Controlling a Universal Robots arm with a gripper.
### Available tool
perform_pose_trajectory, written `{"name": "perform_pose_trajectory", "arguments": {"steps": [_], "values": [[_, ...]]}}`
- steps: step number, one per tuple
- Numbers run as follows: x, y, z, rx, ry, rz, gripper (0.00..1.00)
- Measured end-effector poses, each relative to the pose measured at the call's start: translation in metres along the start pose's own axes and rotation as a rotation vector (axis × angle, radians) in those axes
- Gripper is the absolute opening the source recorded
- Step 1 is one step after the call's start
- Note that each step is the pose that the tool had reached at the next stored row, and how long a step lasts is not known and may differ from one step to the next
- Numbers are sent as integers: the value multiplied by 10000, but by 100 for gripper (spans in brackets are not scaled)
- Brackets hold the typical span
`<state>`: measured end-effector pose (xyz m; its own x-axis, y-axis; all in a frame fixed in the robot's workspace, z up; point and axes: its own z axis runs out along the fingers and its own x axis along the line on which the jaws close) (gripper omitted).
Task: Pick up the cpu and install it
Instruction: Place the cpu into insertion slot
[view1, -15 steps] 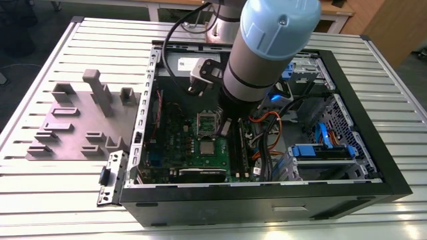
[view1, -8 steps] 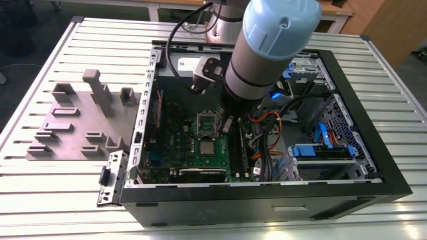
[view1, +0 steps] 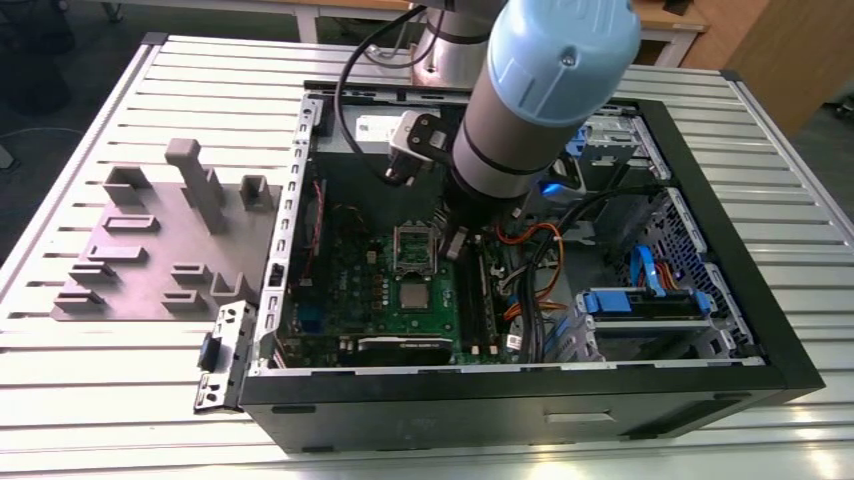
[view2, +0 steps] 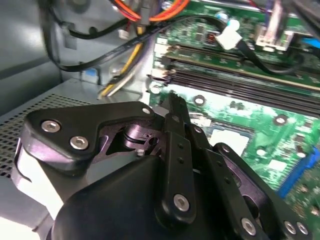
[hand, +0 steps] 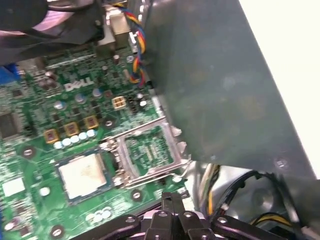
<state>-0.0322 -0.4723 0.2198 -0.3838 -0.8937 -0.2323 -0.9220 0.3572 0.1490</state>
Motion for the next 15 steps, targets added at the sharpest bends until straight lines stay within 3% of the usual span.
{"name": "perform_pose_trajectory", "arguments": {"steps": [1, 2, 3, 11, 15], "values": [[-1, 1, 5, -52, -126, -6, 11], [-3, 2, 13, -87, -214, -8, 11], [-7, 2, 24, -97, -241, -7, 11], [-29, 7, 69, -132, -221, -138, 11], [-31, 7, 83, -36, -281, 239, 11]]}}
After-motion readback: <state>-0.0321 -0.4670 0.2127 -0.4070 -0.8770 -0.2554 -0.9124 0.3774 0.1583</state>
